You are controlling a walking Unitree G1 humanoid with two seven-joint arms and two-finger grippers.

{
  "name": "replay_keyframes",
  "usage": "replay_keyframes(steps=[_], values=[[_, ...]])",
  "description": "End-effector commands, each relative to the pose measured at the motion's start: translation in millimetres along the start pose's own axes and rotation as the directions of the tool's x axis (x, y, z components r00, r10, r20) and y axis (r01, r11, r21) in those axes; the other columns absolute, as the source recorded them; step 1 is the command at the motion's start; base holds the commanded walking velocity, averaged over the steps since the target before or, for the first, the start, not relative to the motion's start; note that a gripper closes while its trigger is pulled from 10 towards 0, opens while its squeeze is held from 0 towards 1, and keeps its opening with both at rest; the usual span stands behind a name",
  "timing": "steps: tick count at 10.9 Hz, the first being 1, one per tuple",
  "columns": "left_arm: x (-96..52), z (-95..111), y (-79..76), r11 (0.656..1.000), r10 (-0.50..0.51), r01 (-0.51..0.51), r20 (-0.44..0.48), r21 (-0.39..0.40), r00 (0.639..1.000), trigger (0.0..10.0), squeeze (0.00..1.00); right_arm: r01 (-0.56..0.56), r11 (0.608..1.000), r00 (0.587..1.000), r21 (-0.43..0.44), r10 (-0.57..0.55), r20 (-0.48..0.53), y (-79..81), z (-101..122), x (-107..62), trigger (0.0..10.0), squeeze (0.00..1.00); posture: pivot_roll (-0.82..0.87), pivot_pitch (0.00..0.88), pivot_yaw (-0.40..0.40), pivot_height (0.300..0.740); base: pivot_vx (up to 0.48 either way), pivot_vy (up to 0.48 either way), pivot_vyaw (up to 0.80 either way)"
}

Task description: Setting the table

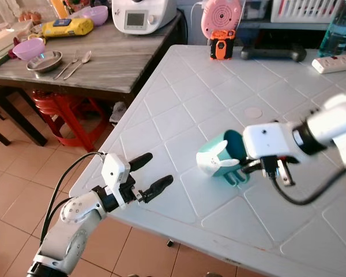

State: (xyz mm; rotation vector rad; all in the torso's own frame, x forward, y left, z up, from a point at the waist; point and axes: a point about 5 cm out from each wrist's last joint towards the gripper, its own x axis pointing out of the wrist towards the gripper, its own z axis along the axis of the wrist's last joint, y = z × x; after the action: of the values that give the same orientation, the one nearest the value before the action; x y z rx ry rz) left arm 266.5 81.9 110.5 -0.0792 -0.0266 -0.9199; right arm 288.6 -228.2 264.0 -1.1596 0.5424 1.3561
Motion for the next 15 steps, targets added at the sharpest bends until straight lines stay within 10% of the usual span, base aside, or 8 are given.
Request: replay_keyframes(steps=[1, 3, 4, 15], values=[[-4.3, -2.4, 1.8, 1.0, 0.008, -0.008, -0.014, 0.007, 1.0, 10.0, 0.0, -0.072, 0.997, 0.997, -0.042, 0.071, -0.01, -4.0, 6.0, 2.8, 0.2, 0.0, -0.19, 0.101, 0.119, 0.74, 0.0, 0.0, 0.0], [-5.1, -2.5, 0.7, 1.0, 0.003, -0.003, -0.018, 0.008, 1.0, 10.0, 0.0, -0.093, 0.994, 0.996, -0.064, 0.092, -0.018, -14.4, 6.0, 8.2, 4.9, 0.17, -0.18, 0.105, 0.118, 0.74, 0.0, 0.0, 0.0], [-5.9, -2.8, 0.8, 1.0, 0.004, -0.004, -0.022, 0.01, 1.0, 10.0, 0.0, -0.085, 0.993, 0.996, -0.081, 0.086, 0.012, -23.7, 10.1, 15.8, 10.0, 1.0, -0.17, 0.106, 0.114, 0.74, 0.0, 0.0, 0.0], [-6.2, -4.5, -1.2, 1.0, 0.001, -0.001, -0.034, 0.002, 0.999, 10.0, 0.0, 0.221, 0.956, 0.961, -0.193, -0.179, 0.212, -74.4, 42.0, 16.0, 10.0, 1.0, -0.16, 0.108, 0.116, 0.74, 0.0, 0.0, 0.0]])
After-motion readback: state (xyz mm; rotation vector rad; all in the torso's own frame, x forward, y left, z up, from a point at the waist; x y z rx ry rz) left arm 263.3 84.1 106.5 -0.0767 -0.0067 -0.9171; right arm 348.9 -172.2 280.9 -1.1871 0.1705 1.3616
